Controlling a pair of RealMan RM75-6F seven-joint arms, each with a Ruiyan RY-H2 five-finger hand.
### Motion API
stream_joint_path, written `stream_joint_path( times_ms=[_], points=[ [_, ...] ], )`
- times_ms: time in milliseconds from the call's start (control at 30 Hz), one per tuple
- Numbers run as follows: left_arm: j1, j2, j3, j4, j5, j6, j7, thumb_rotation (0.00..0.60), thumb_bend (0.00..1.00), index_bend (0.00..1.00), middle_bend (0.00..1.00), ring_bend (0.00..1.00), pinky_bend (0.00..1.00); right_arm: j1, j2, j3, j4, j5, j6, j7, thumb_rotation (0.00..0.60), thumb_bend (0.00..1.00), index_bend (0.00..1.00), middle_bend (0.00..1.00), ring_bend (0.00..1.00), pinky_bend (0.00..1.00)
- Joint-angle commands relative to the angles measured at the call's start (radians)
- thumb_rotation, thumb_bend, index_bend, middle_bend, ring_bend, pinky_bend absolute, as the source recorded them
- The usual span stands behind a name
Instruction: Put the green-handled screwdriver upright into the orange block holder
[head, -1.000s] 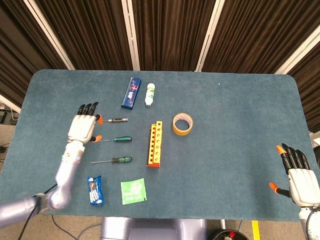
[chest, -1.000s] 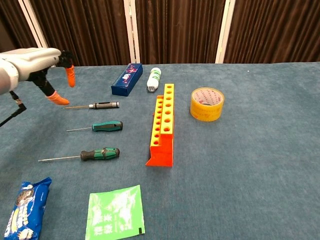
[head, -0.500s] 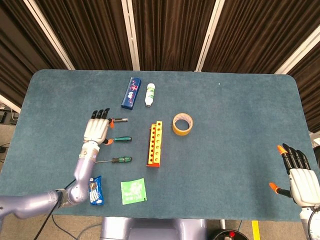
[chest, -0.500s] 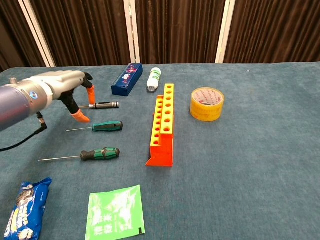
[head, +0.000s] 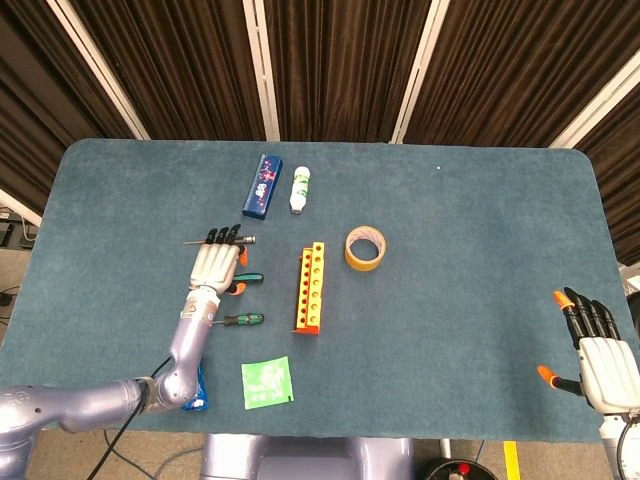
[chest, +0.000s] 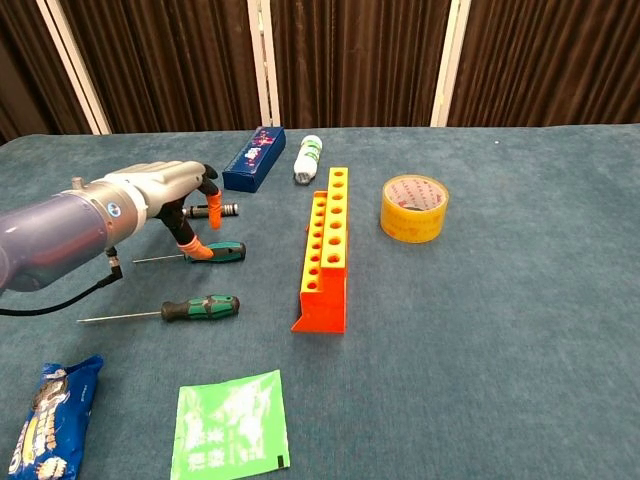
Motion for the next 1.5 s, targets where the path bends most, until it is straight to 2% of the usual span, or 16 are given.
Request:
stream_joint_path(
  times_ms=[33,400,600,733,900,1233,1333,1500],
  points=[
    [-0.010,-0.016,-0.001,0.015,-0.009,-0.008,-0.002,0.600,0.21,0.45,0.00,0.00,0.00,0.000,0.000,0.000,0.000,0.001,-0.001,0.002,0.600,0.06,0.00,0.00,0.00,0.00],
    [-0.038,-0.075,0.002,0.097,-0.039,-0.035,-0.003,0.600,0.29,0.48,0.00,0.00,0.00,0.001,0.004,0.001,-0.004,0.004,-0.004,0.014,0.600,0.07,0.00,0.00,0.00,0.00],
    [-0.044,-0.090,-0.009,0.115,-0.053,-0.041,-0.016,0.600,0.38,0.54,0.00,0.00,0.00,0.001,0.004,0.001,-0.004,0.005,-0.006,0.016,0.600,0.06,0.00,0.00,0.00,0.00],
    [-0.040,-0.087,-0.015,0.100,-0.047,-0.039,-0.036,0.600,0.39,0.55,0.00,0.00,0.00,0.001,0.003,0.002,-0.004,0.005,-0.005,0.015,0.600,0.07,0.00,0.00,0.00,0.00],
    [-0.024,-0.056,-0.033,0.029,0.017,-0.015,-0.104,0.600,0.39,0.55,0.00,0.00,0.00,0.001,0.003,0.002,-0.003,0.004,-0.003,0.013,0.600,0.06,0.00,0.00,0.00,0.00],
    [0.048,0.039,-0.158,-0.228,0.123,0.035,-0.389,0.600,0.39,0.57,0.00,0.00,0.00,0.000,-0.001,0.003,-0.004,0.005,-0.002,0.006,0.600,0.06,0.00,0.00,0.00,0.00],
    [0.065,0.056,-0.202,-0.294,0.118,0.030,-0.474,0.600,0.39,0.58,0.00,0.00,0.00,0.000,-0.001,0.003,-0.004,0.005,-0.002,0.003,0.600,0.07,0.00,0.00,0.00,0.00],
    [0.085,0.117,-0.293,-0.424,0.043,-0.041,-0.620,0.600,0.38,0.58,0.00,0.00,0.00,0.001,-0.004,0.003,-0.003,0.005,-0.002,0.000,0.600,0.07,0.00,0.00,0.00,0.00]
  ],
)
